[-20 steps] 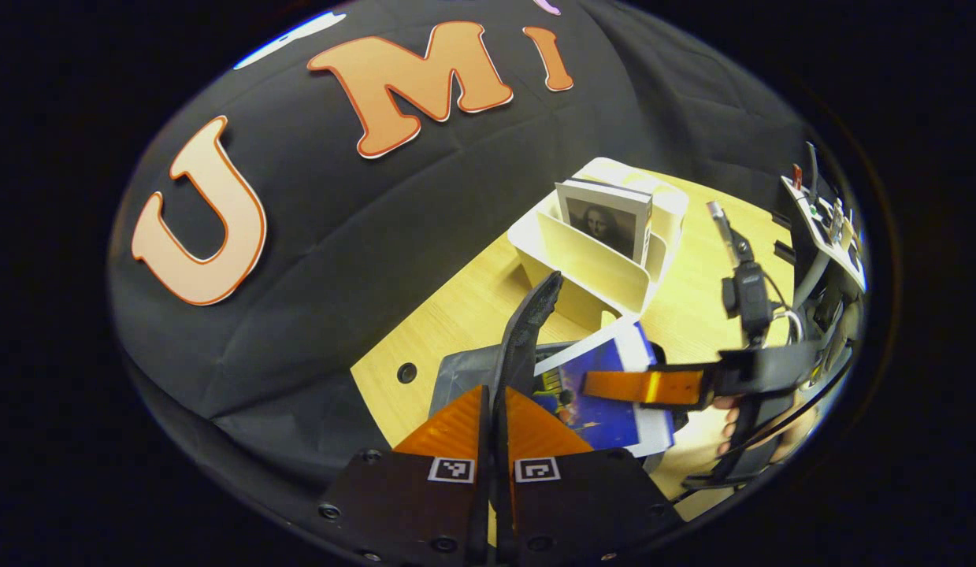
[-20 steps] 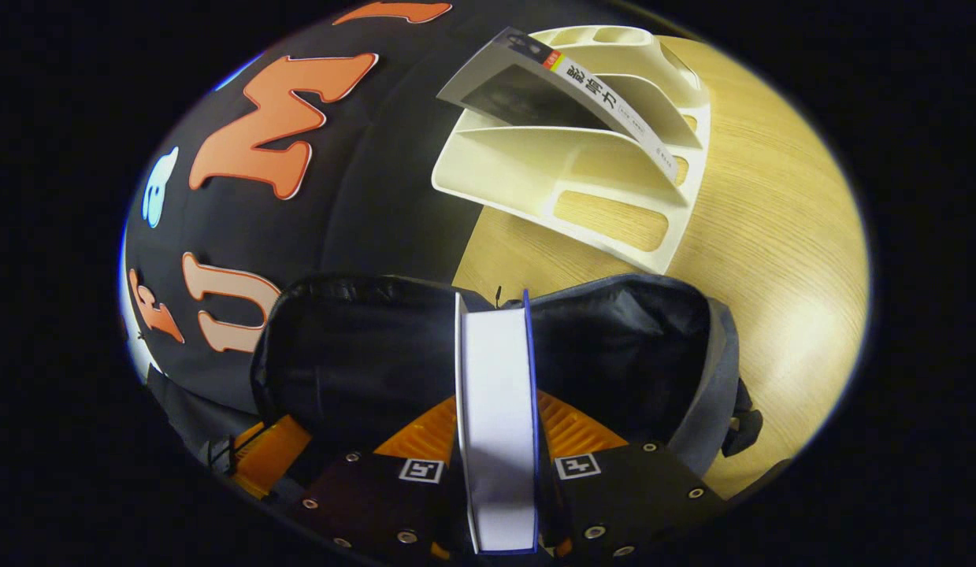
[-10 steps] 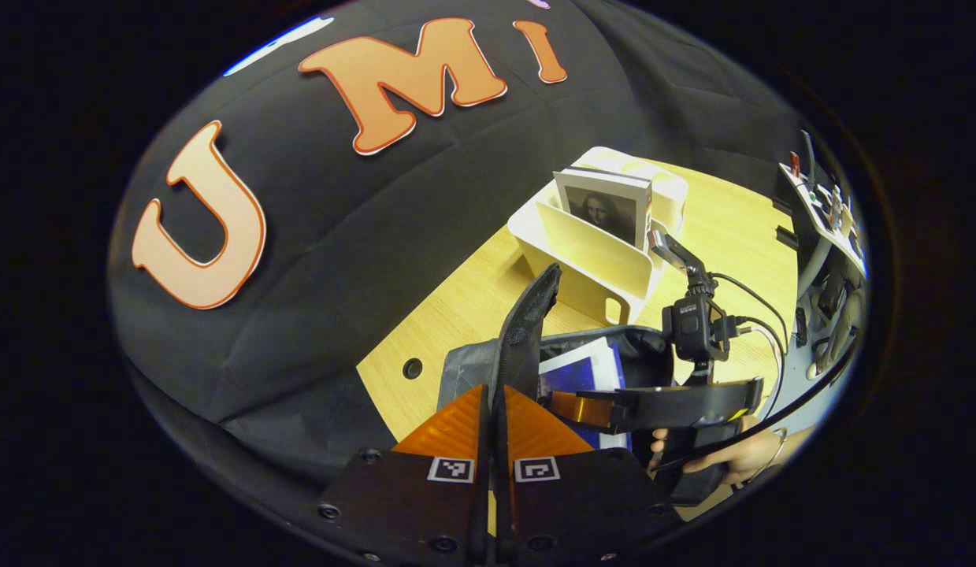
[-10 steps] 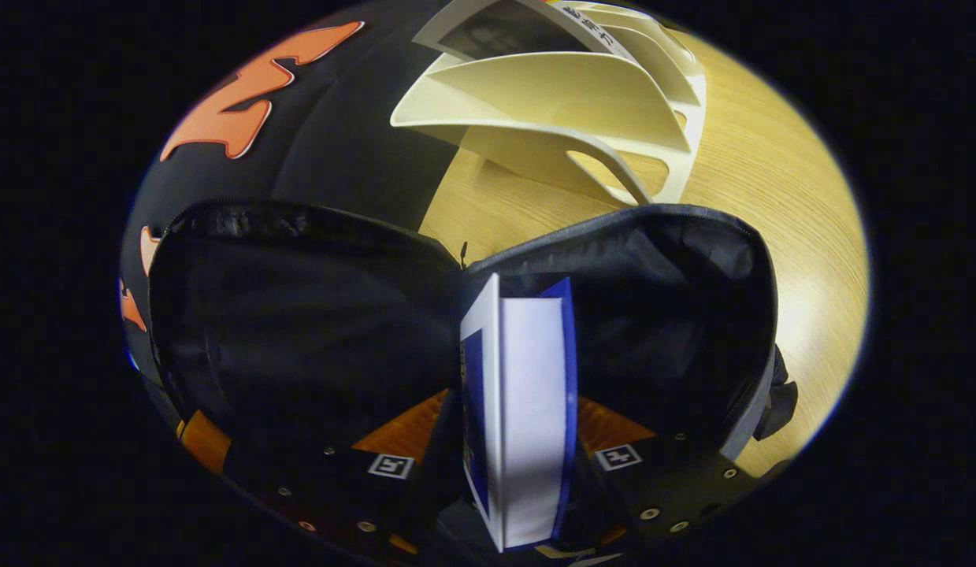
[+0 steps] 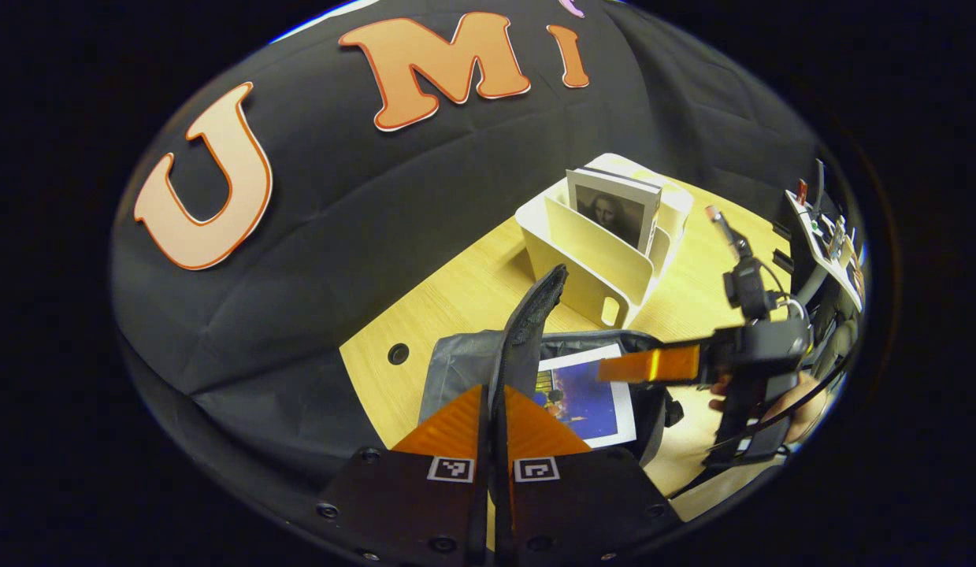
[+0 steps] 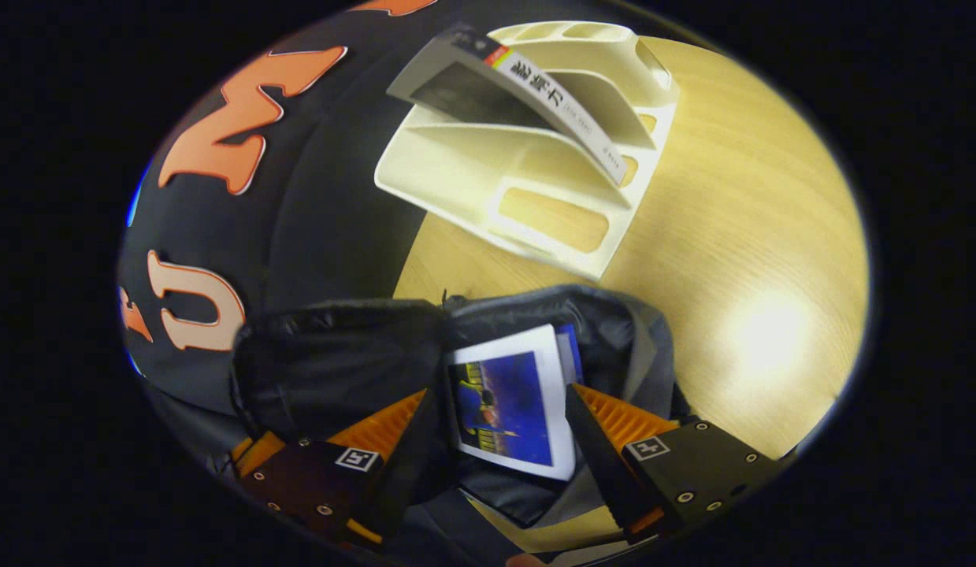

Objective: Open the schoolbag, grab two books from the bookshelf and put them into the schoolbag.

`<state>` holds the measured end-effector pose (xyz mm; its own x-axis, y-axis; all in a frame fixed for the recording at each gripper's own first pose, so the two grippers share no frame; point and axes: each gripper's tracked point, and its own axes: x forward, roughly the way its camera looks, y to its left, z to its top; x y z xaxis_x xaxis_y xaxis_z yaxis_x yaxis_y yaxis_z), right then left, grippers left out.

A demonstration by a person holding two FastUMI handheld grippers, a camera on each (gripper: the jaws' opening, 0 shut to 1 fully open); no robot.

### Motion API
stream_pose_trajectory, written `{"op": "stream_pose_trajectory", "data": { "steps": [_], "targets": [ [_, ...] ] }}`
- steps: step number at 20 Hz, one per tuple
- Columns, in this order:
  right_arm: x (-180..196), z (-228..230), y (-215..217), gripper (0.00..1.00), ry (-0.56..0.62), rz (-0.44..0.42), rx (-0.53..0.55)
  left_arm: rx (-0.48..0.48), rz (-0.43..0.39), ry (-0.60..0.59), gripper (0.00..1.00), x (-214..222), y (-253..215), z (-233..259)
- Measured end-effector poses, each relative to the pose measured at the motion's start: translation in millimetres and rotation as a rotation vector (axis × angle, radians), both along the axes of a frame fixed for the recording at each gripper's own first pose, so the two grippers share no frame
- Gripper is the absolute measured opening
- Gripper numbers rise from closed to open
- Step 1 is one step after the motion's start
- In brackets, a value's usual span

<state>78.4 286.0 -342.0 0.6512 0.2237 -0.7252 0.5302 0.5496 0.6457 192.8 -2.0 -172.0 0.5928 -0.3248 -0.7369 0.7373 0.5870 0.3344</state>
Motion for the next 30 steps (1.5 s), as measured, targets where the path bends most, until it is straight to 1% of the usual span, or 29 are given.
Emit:
{"op": "stream_pose_trajectory", "data": {
  "steps": [2, 4, 8, 10, 13, 15, 17, 20, 21, 22, 25, 26, 28, 30],
  "targets": [
    [1, 19, -28, 0.98, -0.031, -0.046, -0.023, -0.008, 0.007, 0.018, 0.05, -2, 1, -7],
    [0, 36, -64, 0.98, -0.055, -0.088, -0.081, -0.017, 0.005, 0.023, 0.05, -2, -1, -11],
    [-15, 65, -129, 0.98, -0.068, -0.085, -0.282, -0.009, -0.012, 0.005, 0.05, 2, 0, -11],
    [-21, 83, -154, 0.98, -0.062, -0.062, -0.380, -0.024, -0.014, 0.018, 0.05, 0, 1, -15],
    [-30, 108, -188, 0.98, -0.019, 0.008, -0.562, -0.051, -0.001, 0.033, 0.05, -1, 5, -20],
    [-28, 133, -194, 0.98, -0.016, 0.083, -0.639, -0.054, -0.018, 0.035, 0.05, -2, 5, -24],
    [-16, 153, -196, 0.98, -0.028, 0.164, -0.703, -0.048, -0.024, 0.034, 0.05, -3, 9, -25],
    [0, 181, -204, 0.98, 0.003, 0.271, -0.826, -0.064, -0.013, 0.038, 0.05, -3, 8, -23],
    [11, 190, -198, 0.98, -0.002, 0.312, -0.825, -0.070, -0.009, 0.039, 0.00, -3, 9, -23],
    [22, 198, -193, 0.98, -0.008, 0.344, -0.821, -0.073, -0.005, 0.043, 0.05, -3, 9, -22],
    [62, 215, -196, 0.98, 0.022, 0.440, -0.909, -0.088, 0.004, 0.039, 0.05, 1, 4, -17],
    [75, 221, -195, 0.98, 0.032, 0.485, -0.923, -0.093, 0.008, 0.033, 0.04, 4, 1, -15],
    [100, 220, -186, 0.99, 0.051, 0.553, -0.898, -0.097, 0.027, 0.029, 0.05, 11, 1, -12],
    [123, 208, -190, 0.99, 0.098, 0.610, -0.931, -0.106, 0.049, 0.031, 0.04, 15, 1, -9]
  ]
}}
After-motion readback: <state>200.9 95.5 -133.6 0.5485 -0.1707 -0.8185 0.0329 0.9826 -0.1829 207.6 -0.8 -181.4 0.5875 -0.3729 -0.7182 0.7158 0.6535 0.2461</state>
